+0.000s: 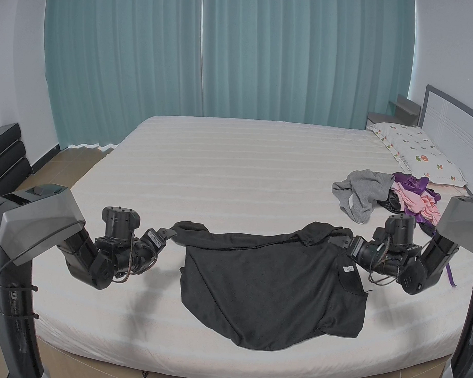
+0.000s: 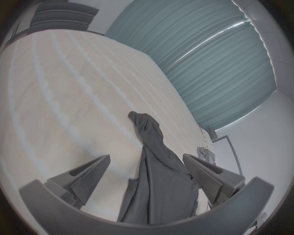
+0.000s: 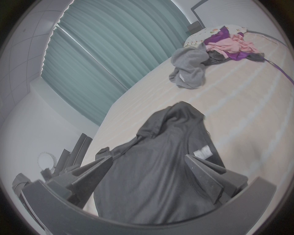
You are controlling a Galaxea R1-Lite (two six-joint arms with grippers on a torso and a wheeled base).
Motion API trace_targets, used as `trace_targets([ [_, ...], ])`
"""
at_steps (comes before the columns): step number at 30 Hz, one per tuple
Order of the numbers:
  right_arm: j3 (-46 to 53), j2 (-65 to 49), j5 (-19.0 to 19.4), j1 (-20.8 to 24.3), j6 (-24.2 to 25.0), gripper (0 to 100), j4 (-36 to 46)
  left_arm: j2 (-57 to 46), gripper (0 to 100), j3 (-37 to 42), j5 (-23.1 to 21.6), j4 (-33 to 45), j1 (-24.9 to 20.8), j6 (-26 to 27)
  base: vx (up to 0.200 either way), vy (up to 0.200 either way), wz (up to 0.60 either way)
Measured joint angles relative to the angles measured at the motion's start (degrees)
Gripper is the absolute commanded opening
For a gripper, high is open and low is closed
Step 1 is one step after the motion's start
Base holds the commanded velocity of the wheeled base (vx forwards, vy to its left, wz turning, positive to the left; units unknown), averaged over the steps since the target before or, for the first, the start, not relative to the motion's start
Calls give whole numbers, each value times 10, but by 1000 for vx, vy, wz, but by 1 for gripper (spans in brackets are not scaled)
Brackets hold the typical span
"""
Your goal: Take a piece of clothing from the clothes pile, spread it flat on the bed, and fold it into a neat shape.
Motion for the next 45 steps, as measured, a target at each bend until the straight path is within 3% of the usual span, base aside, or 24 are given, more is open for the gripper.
trace_targets([
  [13, -322, 106, -61, 50, 1, 100, 273, -44, 100, 182, -33, -210, 0, -91, 0, 0, 0],
  [21, -442, 180, -75, 55, 3, 100, 357, -36, 100, 228, -38, -245, 0, -102, 0, 0, 0],
  [28, -526, 227, -77, 53, 8, 100, 368, -34, 100, 235, -39, -248, -1, -103, 0, 0, 0],
  [35, -651, 266, -92, 50, 63, 100, 358, -32, 100, 238, -39, -248, -1, -103, 0, 0, 0],
  [41, -724, 294, -117, 36, 86, 100, 252, -32, 100, 240, -39, -250, -1, -103, 0, 0, 0],
  [45, -733, 308, -128, 23, 83, 100, 224, -31, 100, 240, -39, -251, -1, -103, 0, 0, 0],
])
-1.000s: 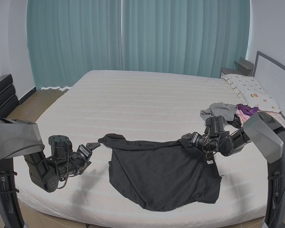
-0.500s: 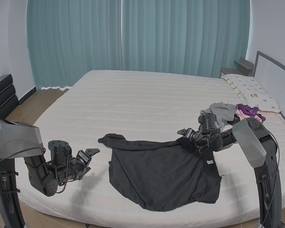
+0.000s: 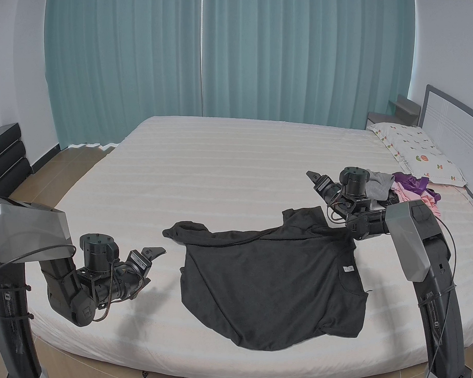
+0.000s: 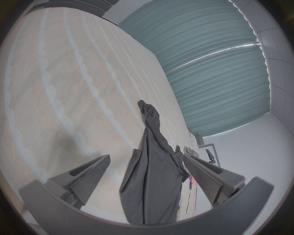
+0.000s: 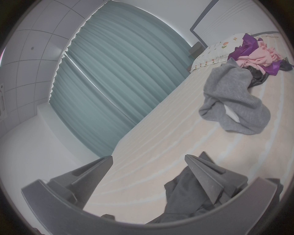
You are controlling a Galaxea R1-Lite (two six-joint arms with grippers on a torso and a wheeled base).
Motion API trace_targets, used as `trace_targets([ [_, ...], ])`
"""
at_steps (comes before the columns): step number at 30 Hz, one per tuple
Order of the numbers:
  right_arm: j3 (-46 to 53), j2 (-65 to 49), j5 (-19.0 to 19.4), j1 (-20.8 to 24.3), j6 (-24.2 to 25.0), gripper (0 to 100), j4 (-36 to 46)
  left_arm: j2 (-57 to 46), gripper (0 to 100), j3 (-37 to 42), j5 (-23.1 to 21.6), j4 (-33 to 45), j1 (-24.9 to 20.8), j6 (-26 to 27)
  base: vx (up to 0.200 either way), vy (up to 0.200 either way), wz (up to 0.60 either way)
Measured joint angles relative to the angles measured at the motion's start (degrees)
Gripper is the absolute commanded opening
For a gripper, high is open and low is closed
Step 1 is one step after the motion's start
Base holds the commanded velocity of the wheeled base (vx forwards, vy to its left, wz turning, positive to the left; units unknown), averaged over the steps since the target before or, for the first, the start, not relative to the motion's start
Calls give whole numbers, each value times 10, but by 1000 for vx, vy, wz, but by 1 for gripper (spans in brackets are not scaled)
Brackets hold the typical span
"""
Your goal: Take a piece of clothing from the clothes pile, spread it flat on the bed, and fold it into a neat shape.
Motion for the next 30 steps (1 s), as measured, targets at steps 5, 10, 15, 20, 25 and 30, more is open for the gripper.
trace_targets([
  [5, 8, 6, -3, -32, -35, 100, 25, 0, 100, 1, 0, -1, 0, 0, 0, 0, 0],
  [10, 66, -13, 24, -54, -69, 100, 30, 0, 100, 1, 0, -1, 0, 0, 0, 0, 0],
  [15, 150, -50, 68, -80, -122, 100, 29, 0, 100, 1, 0, -1, 0, 0, 0, 0, 0],
  [20, 217, -84, 103, -100, -173, 100, 28, 1, 100, 1, 0, -1, 0, 1, 0, 0, 0],
  [25, 244, -93, 109, -108, -183, 100, 28, 1, 100, 1, 0, -1, -2, 1, 0, 0, 0],
  [30, 249, -88, 111, -105, -182, 100, 28, 2, 100, 1, 0, -1, -2, 1, 0, 0, 0],
])
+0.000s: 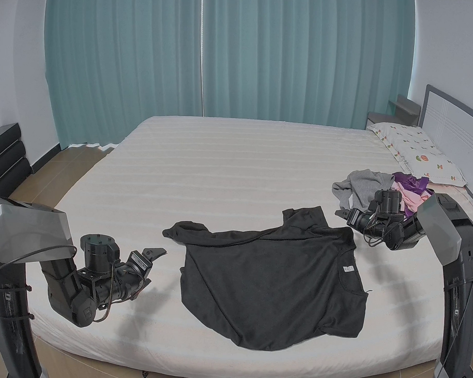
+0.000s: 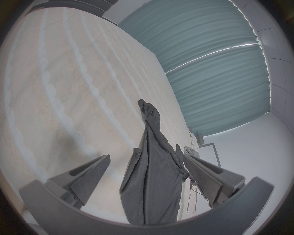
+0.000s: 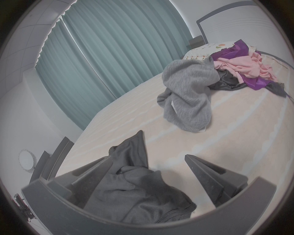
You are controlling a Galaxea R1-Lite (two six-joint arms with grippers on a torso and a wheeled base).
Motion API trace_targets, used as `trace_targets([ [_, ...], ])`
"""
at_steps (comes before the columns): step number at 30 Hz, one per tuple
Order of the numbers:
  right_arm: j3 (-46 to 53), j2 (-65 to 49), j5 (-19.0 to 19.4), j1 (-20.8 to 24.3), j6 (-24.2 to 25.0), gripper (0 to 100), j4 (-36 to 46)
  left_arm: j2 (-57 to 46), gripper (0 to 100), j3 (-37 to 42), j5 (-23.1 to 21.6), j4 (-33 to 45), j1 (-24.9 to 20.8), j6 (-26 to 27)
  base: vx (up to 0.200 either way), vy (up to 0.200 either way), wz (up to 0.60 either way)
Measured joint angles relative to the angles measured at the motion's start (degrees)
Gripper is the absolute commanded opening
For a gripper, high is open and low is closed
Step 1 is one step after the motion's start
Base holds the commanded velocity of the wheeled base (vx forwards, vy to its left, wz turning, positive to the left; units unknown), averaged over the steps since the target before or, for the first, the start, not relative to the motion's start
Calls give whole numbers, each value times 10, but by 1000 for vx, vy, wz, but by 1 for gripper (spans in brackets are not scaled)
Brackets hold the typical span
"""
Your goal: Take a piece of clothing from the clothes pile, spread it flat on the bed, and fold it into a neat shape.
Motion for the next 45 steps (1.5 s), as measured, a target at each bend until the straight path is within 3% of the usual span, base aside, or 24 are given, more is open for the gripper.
trace_targets([
  [4, 4, 6, 1, 2, 2, 100, 0, 0, 100, 0, 0, 0, 0, 0, 0, 0, 0],
  [5, 7, 7, 3, 2, 2, 0, 0, 0, 100, 0, 0, 0, 0, 1, 0, 0, 0],
  [12, 32, 10, 28, 4, 3, 0, -4, 1, 100, 0, 0, 0, 0, 1, 0, 0, 0],
  [20, 10, 8, 20, -8, 10, 0, -9, 1, 100, -1, 0, 0, 0, 1, 0, 0, 0],
  [36, -85, 49, -75, -27, 17, 0, -8, 1, 100, -1, 1, 0, -1, 4, 0, 0, 0],
  [40, -100, 60, -85, -32, 17, 0, -5, 6, 100, -2, 11, 0, -11, 16, 0, 0, 0],
  [41, -102, 62, -86, -34, 17, 100, -4, 8, 100, -3, 17, -1, -13, 22, 0, 0, 0],
  [45, -107, 67, -91, -41, 17, 100, -3, 16, 100, -7, 29, -1, -21, 35, 0, 0, 0],
])
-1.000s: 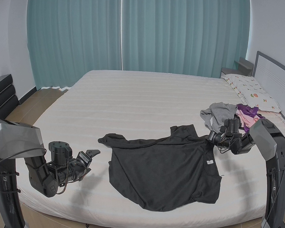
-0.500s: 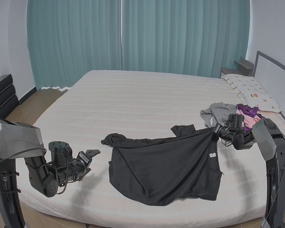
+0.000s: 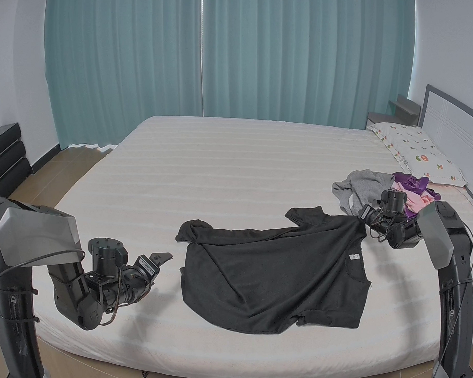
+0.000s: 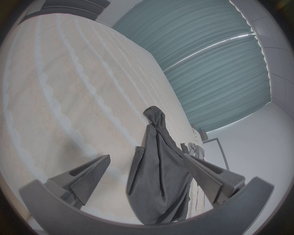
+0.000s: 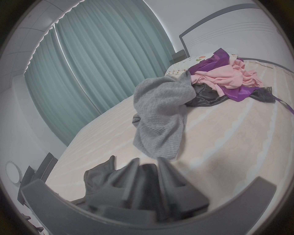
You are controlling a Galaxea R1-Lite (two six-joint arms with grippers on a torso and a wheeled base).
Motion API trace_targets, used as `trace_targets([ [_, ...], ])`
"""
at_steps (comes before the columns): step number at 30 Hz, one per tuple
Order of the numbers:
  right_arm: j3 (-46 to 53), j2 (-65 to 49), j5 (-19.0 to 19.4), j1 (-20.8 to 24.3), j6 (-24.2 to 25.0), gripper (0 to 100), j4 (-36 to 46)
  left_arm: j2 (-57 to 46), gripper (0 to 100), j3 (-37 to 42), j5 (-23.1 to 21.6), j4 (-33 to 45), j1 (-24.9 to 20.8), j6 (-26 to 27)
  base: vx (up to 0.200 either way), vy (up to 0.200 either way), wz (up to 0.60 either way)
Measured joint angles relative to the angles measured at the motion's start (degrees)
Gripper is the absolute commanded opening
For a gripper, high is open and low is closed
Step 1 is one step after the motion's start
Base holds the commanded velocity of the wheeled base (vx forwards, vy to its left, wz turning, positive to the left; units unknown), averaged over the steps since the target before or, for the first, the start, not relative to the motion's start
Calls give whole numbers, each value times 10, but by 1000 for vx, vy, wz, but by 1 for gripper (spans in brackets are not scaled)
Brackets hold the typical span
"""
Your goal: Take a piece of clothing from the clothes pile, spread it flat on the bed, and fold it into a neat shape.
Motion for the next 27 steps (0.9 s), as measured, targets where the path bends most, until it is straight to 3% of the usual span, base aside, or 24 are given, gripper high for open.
trace_targets([
  [6, 16, -3, 3, -6, 9, 100, 0, 8, 100, -9, 1, 5, -21, 11, 0, 0, 0],
  [12, 91, -46, 45, -6, 48, 100, -4, 20, 100, -26, 2, 21, -42, 64, 0, 0, 0],
  [20, 231, -120, 88, -15, 67, 100, -39, 41, 100, -117, 44, 145, -73, 117, 0, 0, 0],
  [26, 346, -171, 113, -23, 70, 100, -96, 63, 100, -184, 74, 194, -95, 141, 0, 0, 0],
  [27, 368, -181, 119, -25, 70, 100, -108, 67, 0, -192, 76, 201, -98, 145, 0, 0, 0],
])
